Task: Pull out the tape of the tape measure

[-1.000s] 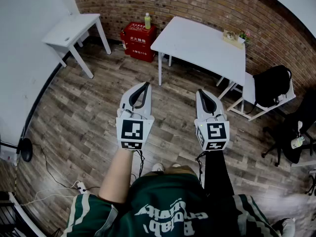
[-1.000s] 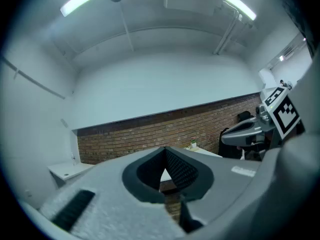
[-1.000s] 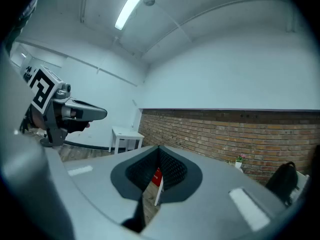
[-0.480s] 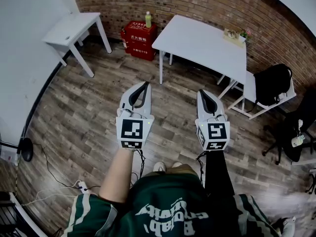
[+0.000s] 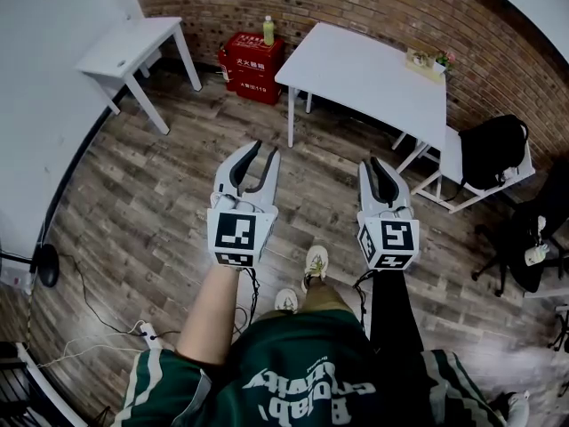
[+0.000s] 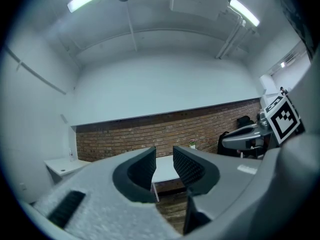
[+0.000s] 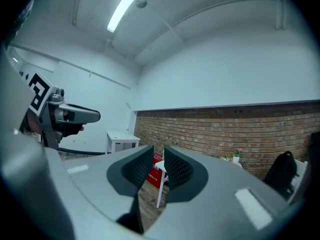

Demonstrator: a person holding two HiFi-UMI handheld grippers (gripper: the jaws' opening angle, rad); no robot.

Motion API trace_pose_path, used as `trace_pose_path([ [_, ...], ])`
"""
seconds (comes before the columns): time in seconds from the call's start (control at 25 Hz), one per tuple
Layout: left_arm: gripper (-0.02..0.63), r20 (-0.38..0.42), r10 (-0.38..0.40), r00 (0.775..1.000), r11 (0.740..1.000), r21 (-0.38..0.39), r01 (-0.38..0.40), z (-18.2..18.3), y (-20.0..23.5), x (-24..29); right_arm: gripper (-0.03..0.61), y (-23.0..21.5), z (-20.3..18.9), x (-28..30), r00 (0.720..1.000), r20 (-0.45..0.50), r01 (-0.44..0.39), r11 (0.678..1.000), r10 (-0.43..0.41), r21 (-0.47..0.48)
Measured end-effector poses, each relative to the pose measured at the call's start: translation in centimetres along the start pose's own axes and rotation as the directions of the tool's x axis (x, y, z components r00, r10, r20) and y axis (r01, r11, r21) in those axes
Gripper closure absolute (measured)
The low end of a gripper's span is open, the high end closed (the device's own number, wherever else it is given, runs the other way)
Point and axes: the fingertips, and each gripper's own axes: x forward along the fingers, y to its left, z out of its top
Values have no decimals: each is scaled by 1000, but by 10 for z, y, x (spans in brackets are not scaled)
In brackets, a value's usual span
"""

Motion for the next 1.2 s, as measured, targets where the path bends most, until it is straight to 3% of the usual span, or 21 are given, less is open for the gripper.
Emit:
trace_pose_path([
  [0.44,502,-14,4,1000,1000,1,-4,-8,11,61,489,-30,-14,57,999,-8,-32,999,32,25],
  [1.2,502,-34,80,996,997,17,-79,-16,70,245,485,-115,-11,262,988,16,-153,988,153,36],
])
